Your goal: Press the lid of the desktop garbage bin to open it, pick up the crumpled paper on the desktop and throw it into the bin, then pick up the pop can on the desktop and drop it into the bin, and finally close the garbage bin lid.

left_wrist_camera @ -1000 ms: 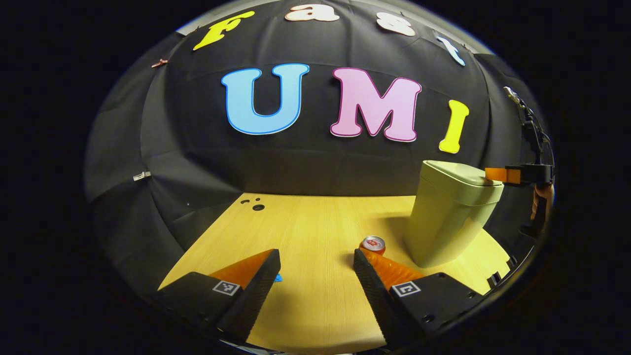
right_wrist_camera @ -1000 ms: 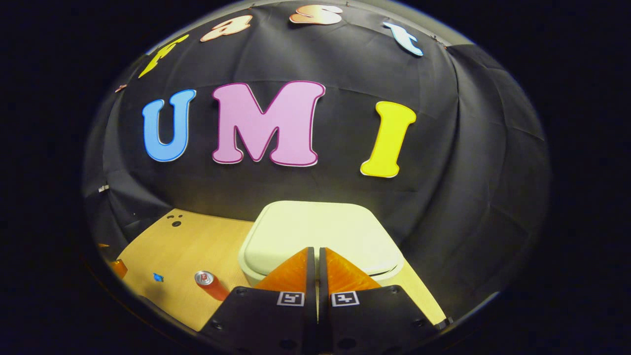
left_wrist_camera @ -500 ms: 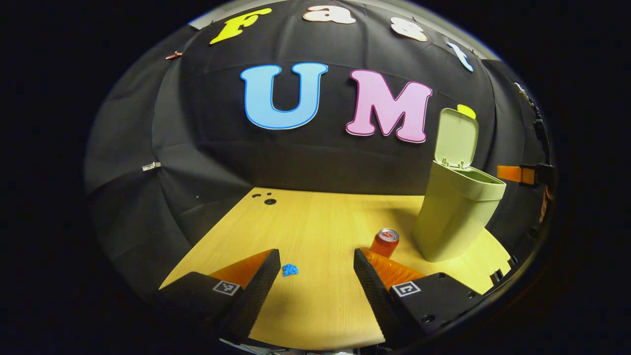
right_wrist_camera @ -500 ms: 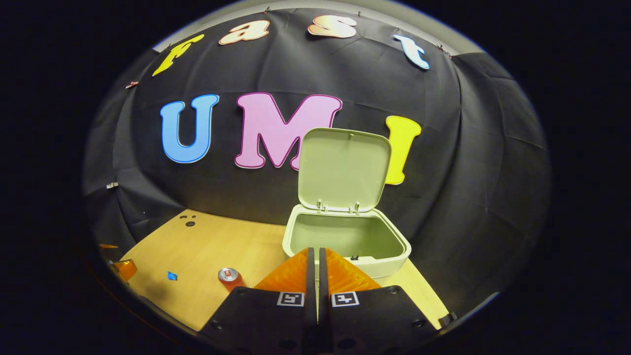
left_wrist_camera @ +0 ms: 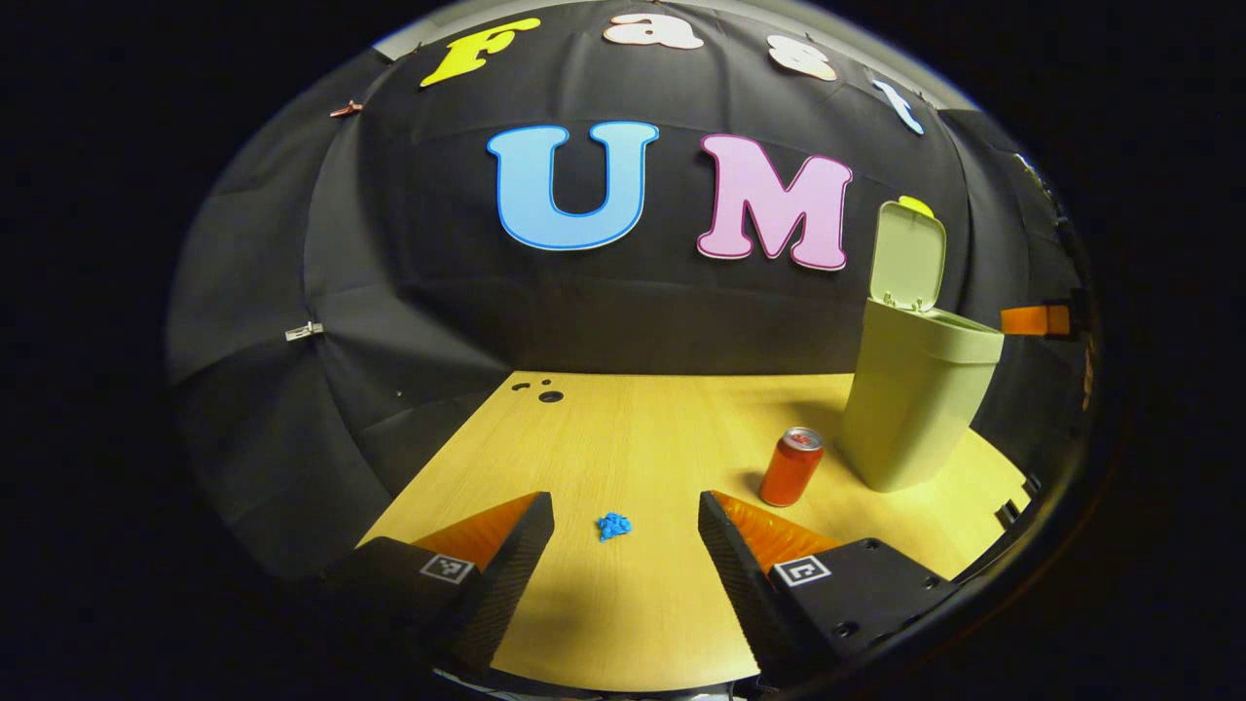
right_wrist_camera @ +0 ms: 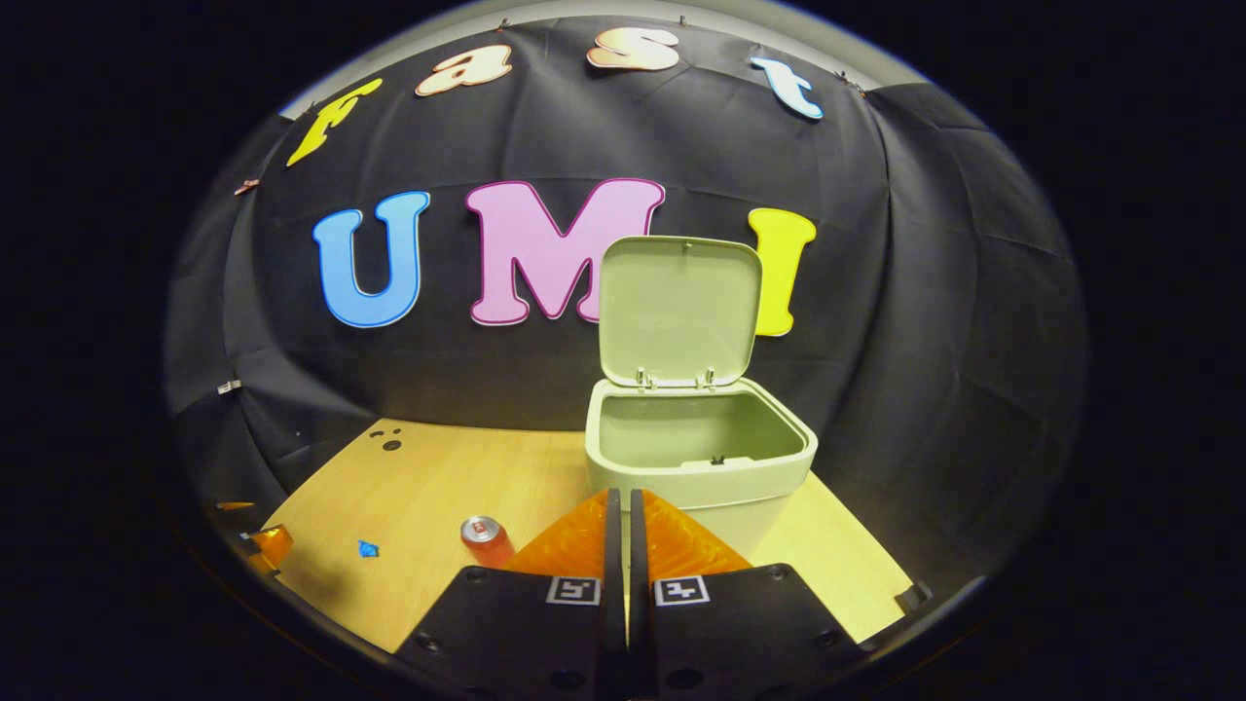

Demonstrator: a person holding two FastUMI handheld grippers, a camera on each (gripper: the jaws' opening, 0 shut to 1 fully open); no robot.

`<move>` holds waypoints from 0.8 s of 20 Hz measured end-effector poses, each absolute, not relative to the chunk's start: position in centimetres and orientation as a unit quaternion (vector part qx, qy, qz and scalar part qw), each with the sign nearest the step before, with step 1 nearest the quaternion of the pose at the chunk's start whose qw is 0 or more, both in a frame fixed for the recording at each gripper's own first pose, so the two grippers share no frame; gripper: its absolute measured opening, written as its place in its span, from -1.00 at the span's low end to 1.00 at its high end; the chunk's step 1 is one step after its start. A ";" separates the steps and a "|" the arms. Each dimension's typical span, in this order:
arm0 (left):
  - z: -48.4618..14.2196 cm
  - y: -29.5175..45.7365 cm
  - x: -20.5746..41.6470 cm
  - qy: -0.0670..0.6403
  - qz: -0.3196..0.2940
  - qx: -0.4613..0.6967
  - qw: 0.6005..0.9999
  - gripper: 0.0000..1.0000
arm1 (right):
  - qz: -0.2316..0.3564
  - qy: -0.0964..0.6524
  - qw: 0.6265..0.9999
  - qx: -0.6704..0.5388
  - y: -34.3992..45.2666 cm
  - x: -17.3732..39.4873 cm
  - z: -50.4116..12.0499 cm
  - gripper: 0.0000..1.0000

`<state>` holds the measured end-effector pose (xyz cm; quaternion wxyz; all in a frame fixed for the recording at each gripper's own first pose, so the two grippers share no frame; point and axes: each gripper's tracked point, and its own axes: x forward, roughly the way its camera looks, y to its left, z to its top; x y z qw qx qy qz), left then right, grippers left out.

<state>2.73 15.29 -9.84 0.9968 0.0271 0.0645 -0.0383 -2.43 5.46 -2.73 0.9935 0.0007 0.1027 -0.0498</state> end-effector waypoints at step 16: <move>-18.2 16.1 12.7 0.149 -0.038 0.005 0.988 0.92 | -0.082 0.173 0.982 0.010 2.6 -9.6 -7.5 0.75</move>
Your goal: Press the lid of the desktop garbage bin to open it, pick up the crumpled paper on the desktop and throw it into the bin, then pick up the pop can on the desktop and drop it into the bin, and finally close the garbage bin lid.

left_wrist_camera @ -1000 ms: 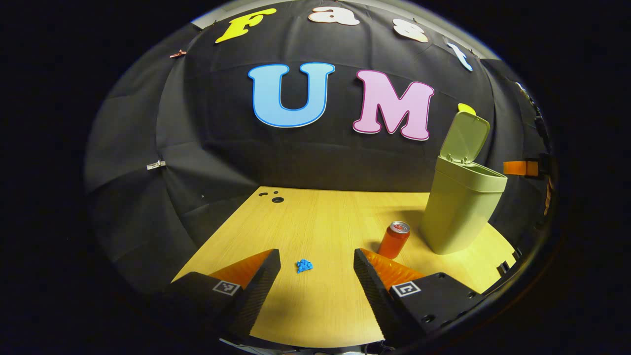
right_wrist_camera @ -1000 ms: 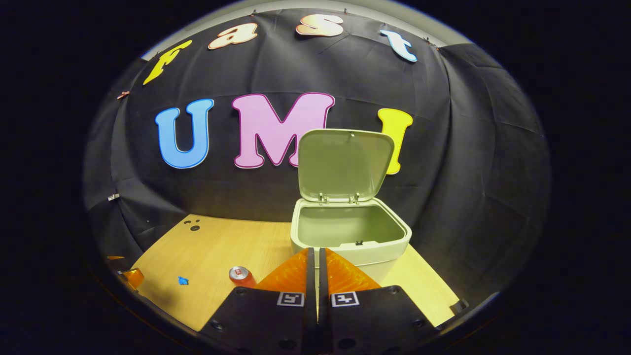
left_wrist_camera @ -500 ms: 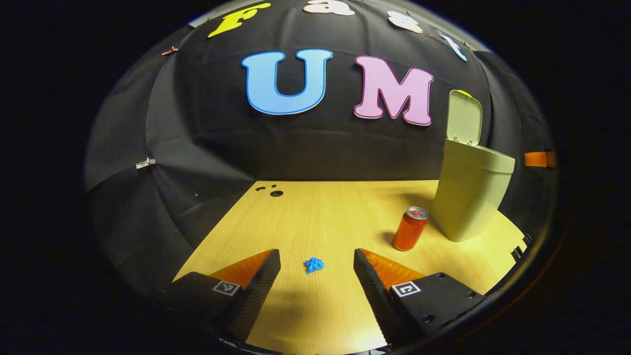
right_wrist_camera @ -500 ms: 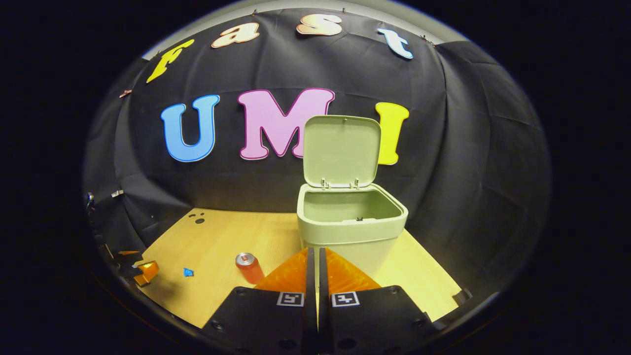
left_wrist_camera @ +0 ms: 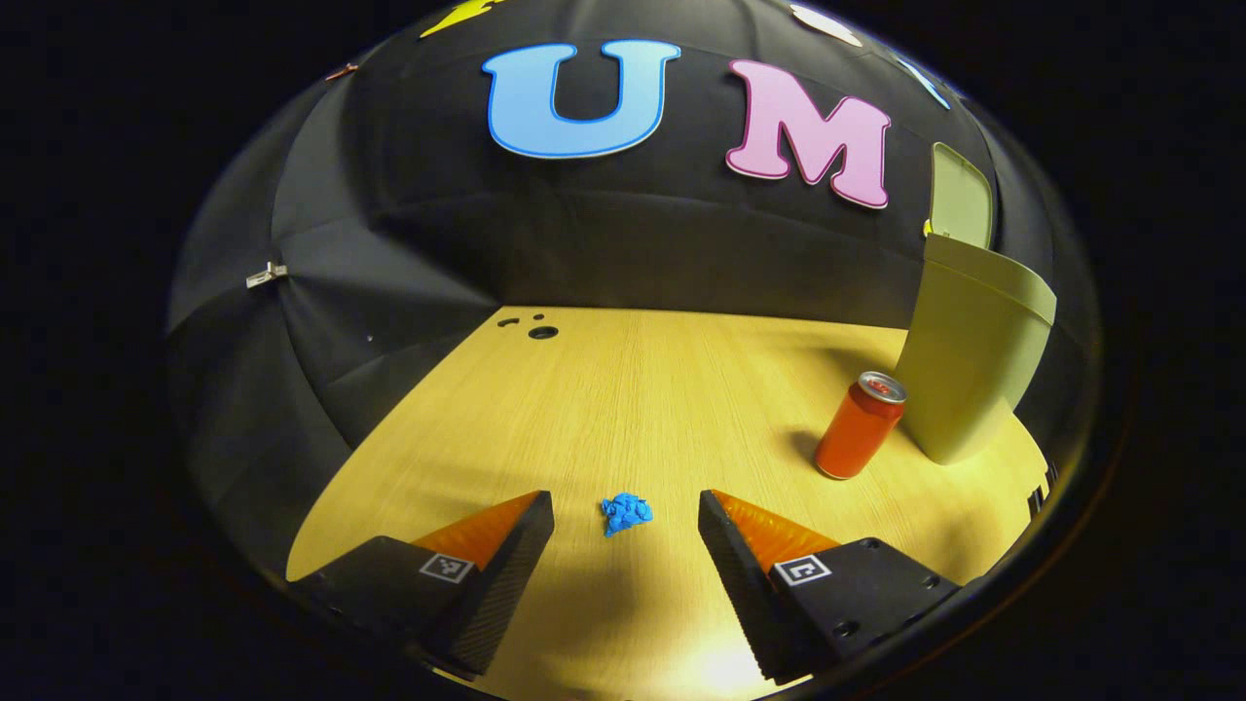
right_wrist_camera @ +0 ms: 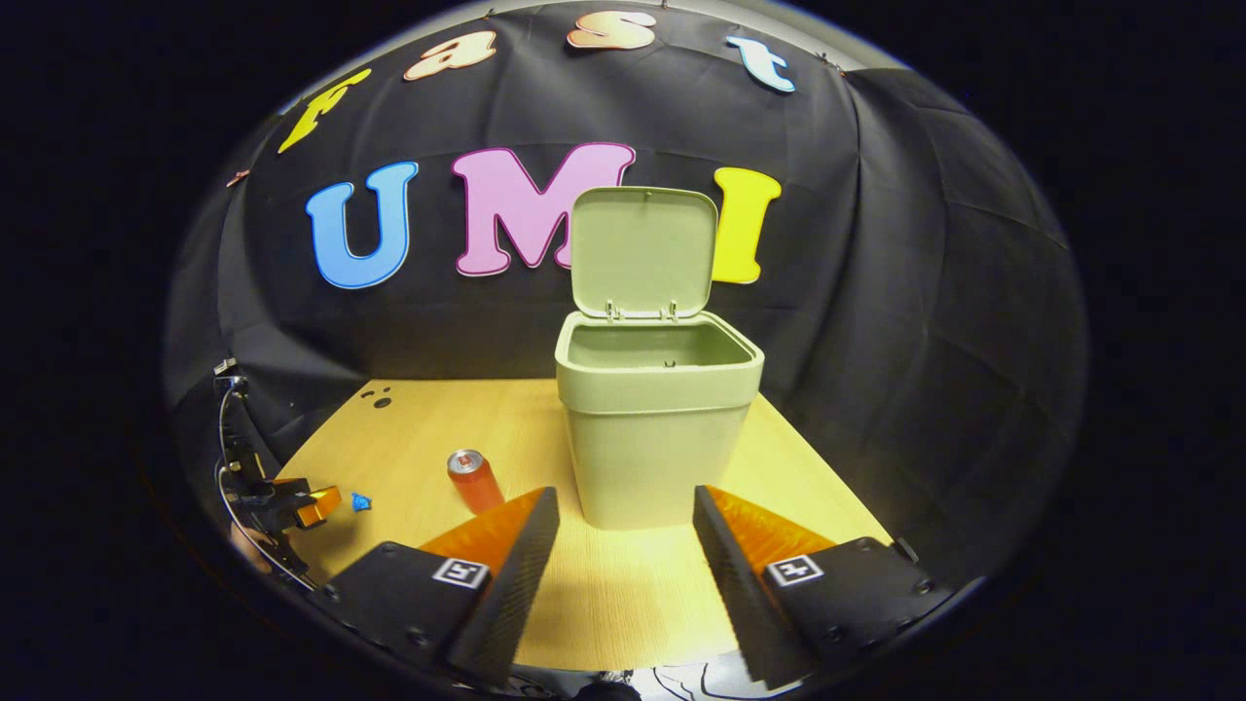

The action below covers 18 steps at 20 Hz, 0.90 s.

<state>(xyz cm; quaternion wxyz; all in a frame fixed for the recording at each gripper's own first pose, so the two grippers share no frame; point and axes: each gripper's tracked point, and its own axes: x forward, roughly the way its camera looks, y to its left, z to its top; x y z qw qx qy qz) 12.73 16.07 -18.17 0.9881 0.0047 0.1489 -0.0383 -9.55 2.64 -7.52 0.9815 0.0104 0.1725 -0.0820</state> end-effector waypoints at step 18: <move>-25.5 14.5 19.1 0.198 -0.025 0.033 0.979 0.76 | -0.078 0.238 0.968 0.027 4.9 -13.1 -11.6 0.96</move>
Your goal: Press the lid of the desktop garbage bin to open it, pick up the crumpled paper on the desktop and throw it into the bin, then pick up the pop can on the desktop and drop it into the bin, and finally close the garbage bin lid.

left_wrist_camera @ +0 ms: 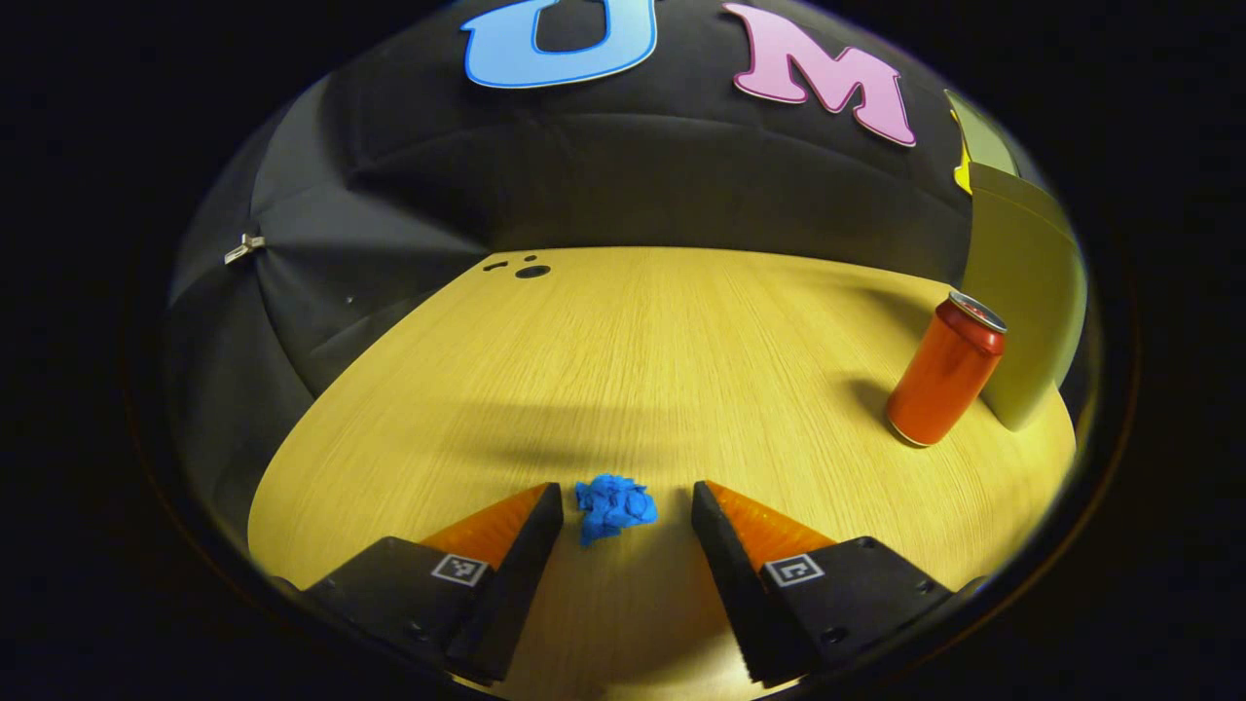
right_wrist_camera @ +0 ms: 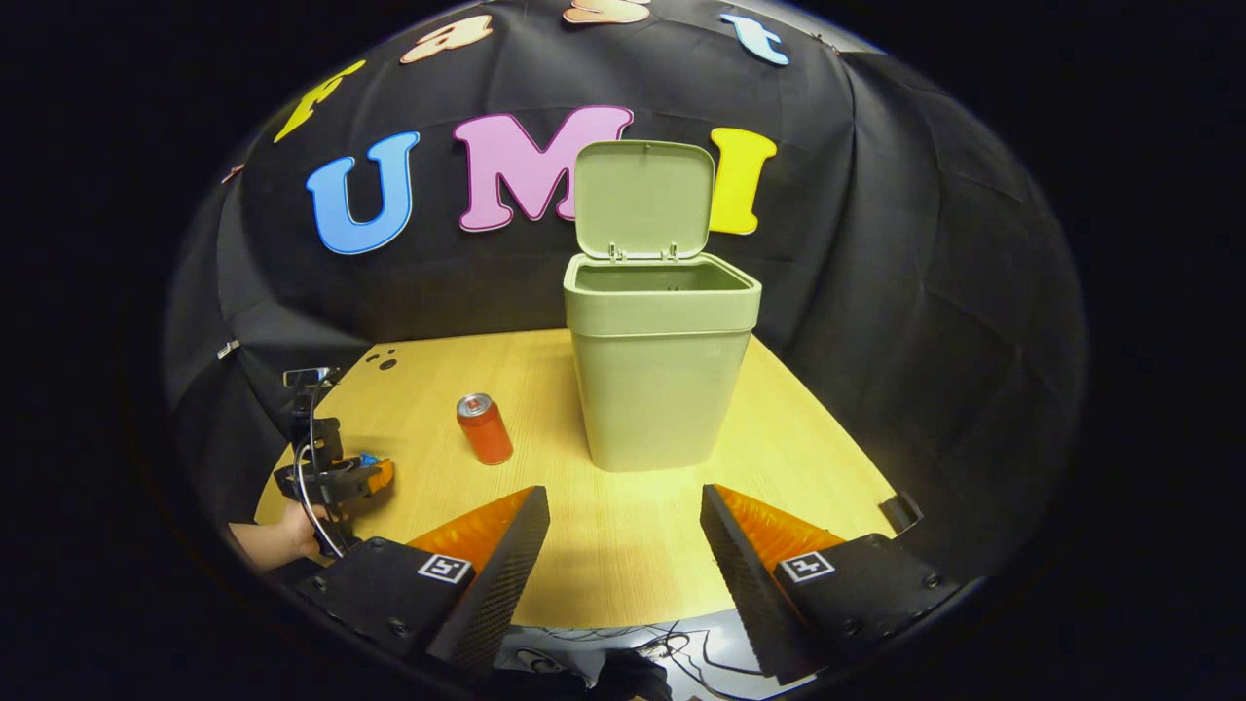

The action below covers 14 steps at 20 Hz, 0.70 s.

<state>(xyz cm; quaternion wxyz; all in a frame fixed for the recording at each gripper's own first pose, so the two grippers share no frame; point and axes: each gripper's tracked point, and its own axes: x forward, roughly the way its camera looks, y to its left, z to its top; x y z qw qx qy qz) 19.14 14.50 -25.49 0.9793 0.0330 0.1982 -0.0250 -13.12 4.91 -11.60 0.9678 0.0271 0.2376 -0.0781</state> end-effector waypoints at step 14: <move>-25.1 12.4 18.7 0.216 -0.051 0.065 0.973 -0.28 | -0.045 0.241 0.969 0.018 4.7 -11.5 -11.8 0.96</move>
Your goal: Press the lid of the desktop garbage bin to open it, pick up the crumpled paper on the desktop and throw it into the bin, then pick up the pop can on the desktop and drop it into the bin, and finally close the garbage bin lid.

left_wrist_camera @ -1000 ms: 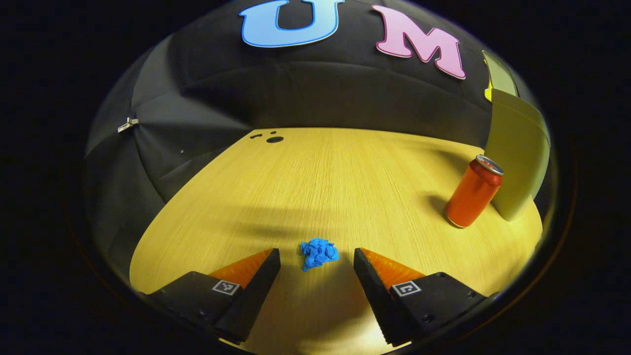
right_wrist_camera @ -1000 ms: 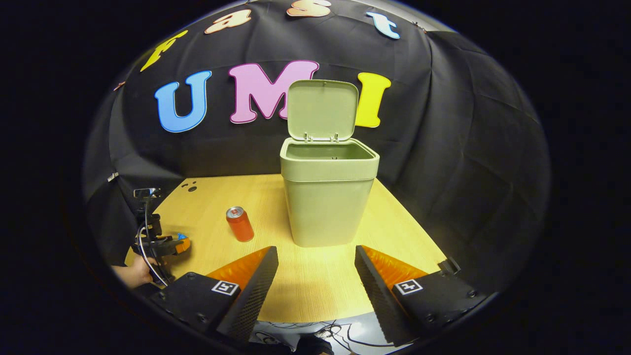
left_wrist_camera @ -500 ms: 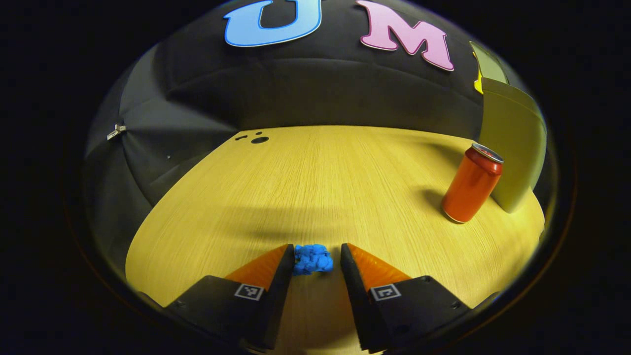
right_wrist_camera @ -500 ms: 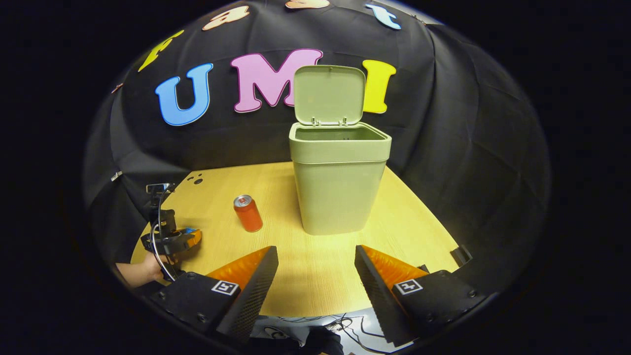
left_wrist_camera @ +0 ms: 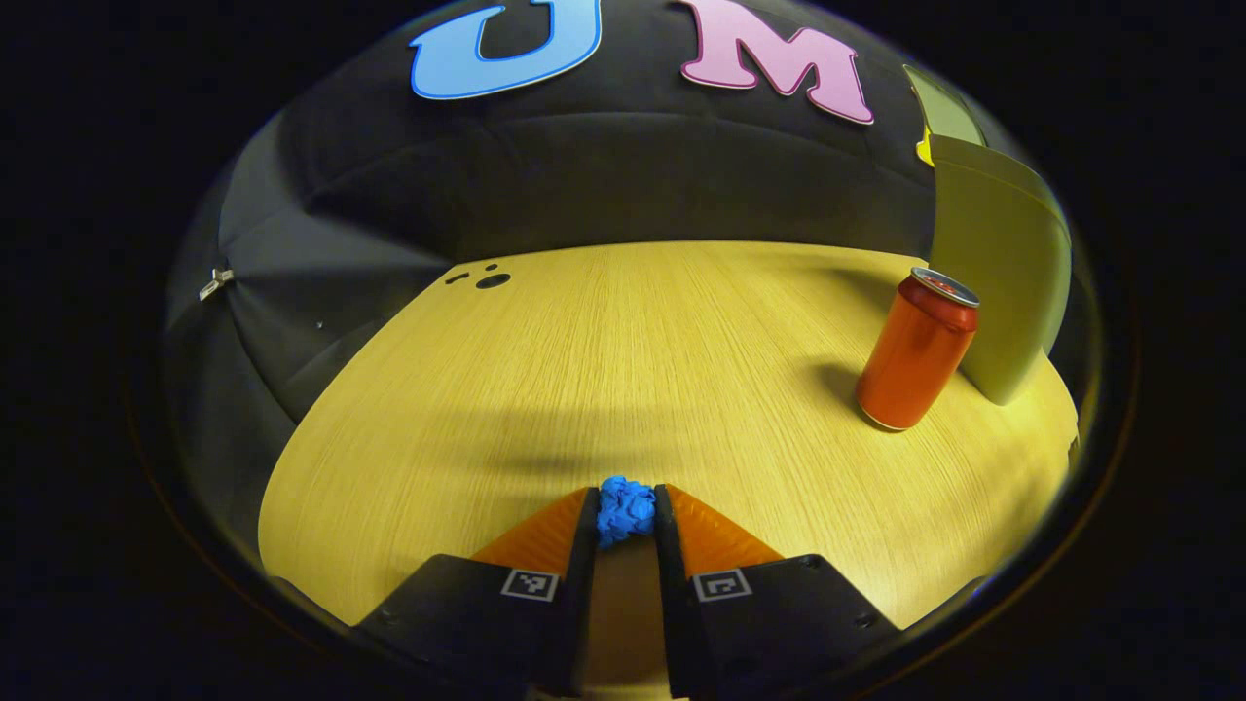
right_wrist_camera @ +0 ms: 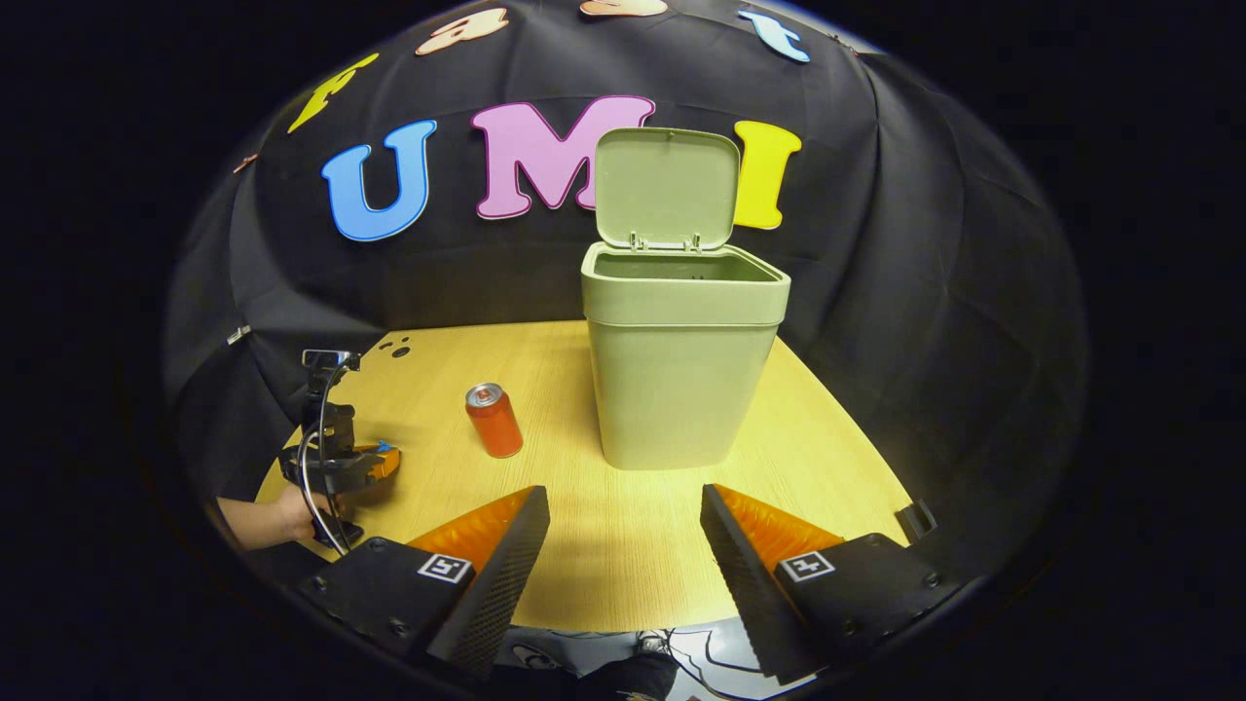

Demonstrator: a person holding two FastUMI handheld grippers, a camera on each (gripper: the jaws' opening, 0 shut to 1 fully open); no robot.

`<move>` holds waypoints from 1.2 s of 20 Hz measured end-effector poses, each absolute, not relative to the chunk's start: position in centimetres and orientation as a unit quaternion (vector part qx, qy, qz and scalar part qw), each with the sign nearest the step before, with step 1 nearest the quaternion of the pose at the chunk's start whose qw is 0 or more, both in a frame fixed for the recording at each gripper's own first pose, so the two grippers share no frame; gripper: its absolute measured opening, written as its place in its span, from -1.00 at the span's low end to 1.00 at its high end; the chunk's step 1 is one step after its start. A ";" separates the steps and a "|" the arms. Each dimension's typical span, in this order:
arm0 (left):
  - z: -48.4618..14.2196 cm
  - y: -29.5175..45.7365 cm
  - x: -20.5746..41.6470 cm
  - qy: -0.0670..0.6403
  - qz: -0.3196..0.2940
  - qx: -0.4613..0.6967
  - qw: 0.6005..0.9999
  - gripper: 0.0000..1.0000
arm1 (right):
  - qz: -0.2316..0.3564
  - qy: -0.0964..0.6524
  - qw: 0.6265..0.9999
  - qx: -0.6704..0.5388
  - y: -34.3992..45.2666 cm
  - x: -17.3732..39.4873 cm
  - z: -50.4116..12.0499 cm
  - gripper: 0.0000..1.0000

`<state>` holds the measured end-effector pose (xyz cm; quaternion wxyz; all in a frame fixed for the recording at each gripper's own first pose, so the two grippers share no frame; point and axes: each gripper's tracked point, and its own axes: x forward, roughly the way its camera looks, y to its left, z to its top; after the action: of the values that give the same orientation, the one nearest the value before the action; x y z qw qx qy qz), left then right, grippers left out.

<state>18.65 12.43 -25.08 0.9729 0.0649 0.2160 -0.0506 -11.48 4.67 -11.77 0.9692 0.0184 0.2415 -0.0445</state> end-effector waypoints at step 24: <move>3.9 -13.3 10.6 0.003 -0.176 0.024 0.984 -0.31 | 0.061 0.246 0.967 0.028 -8.6 -1.9 -15.6 0.98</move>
<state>10.64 -13.34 3.86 0.9841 0.0241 0.0030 -0.1757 -1.93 -8.61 -15.60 0.9670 0.0275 0.2460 0.0607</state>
